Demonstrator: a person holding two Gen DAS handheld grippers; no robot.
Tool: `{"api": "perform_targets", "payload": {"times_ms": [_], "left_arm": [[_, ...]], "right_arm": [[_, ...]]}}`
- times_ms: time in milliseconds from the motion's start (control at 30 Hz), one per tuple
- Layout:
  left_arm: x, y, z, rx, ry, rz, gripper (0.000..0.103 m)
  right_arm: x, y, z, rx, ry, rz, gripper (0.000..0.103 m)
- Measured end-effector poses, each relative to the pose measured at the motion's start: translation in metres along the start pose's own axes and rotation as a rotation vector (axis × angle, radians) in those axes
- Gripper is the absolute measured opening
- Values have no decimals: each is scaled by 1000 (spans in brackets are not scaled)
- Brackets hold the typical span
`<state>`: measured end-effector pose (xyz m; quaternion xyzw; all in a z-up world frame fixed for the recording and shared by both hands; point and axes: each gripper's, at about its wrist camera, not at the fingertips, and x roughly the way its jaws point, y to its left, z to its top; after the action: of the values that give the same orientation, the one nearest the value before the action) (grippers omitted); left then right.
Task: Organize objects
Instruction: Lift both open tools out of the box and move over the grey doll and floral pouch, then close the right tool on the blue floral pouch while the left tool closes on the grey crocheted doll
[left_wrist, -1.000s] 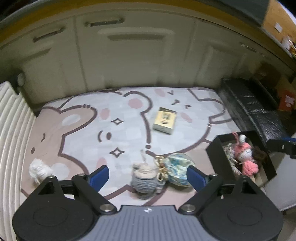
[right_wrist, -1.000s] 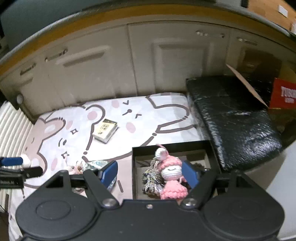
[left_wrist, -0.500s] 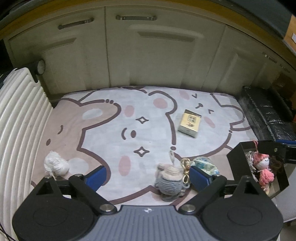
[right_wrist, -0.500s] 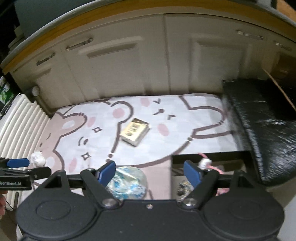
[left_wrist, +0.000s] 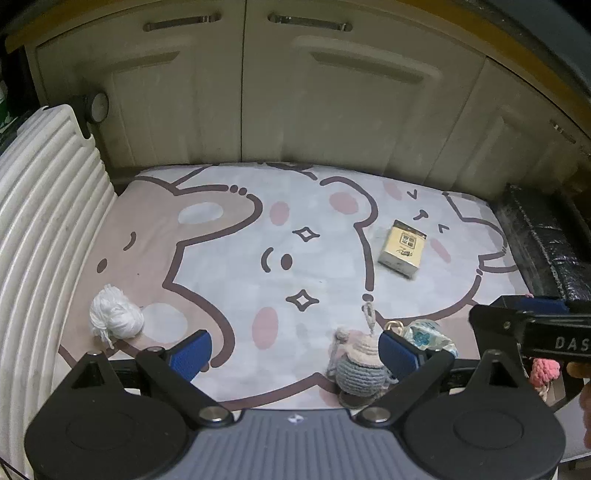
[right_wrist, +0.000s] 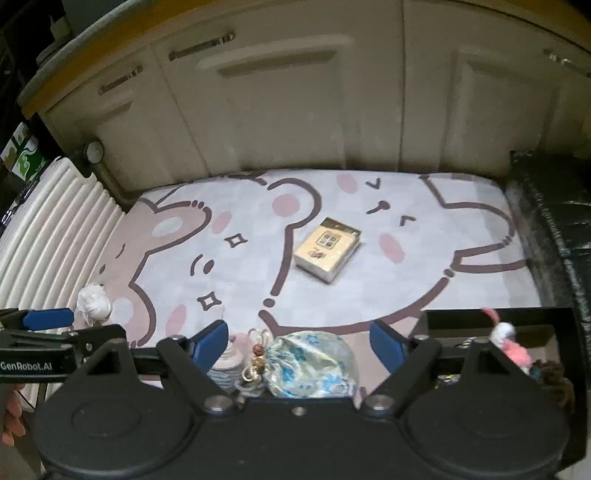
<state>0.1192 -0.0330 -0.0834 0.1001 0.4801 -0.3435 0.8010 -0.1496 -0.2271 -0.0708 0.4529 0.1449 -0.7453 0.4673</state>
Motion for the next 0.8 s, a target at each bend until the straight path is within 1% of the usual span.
{"api": "perform_targets", "payload": {"times_ms": [67, 133, 233, 300, 433, 567, 633, 733, 800], "left_arm": [[4, -2, -1, 4, 2, 0, 102], [9, -4, -2, 5, 10, -2, 103], [18, -7, -6, 11, 32, 0, 103], [25, -10, -10, 23, 47, 9, 103], [36, -13, -16, 45, 66, 11, 103], [45, -15, -19, 71, 74, -5, 103], [49, -16, -19, 88, 81, -24, 100], [57, -19, -19, 97, 108, -54, 91], [62, -22, -20, 105, 124, -79, 87]], "right_arm": [[6, 1, -1, 4, 7, 6, 88], [12, 2, -3, 13, 11, 7, 91], [19, 2, -5, 26, 19, 20, 91], [24, 2, -5, 34, 24, 24, 94], [35, -1, -7, 60, 22, 31, 103], [48, -4, -10, 82, 41, 36, 103], [55, -5, -10, 96, 57, 32, 103], [66, -9, -12, 133, 83, 29, 103], [74, -11, -14, 154, 102, 22, 103]]}}
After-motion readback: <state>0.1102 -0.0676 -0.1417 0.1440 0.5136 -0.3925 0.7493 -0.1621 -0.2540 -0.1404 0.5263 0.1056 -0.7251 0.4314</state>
